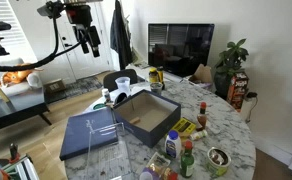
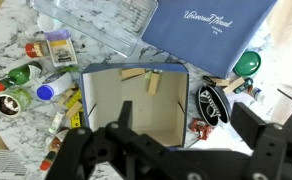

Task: Place the clear box in the blue box the cover it

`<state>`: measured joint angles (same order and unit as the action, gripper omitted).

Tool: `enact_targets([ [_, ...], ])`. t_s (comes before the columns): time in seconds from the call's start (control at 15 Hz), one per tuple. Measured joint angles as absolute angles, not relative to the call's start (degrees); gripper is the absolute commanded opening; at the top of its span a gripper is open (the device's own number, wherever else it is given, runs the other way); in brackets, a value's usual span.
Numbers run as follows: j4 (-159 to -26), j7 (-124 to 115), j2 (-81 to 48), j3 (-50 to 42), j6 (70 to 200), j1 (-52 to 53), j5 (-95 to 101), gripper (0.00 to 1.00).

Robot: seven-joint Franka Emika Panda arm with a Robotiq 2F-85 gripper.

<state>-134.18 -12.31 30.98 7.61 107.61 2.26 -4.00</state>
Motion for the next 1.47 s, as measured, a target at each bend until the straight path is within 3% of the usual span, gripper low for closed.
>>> enact_targets([
  [0.6, -134.3, -14.1, 30.4, 7.6, 107.6, 2.0, -4.0, 1.0],
  [0.93, -141.2, -24.1, 24.9, 7.7, 110.2, -0.1, -4.1, 1.0],
  [1.47, -156.7, -27.8, 13.1, 7.6, 135.7, 0.2, -11.4, 1.0],
])
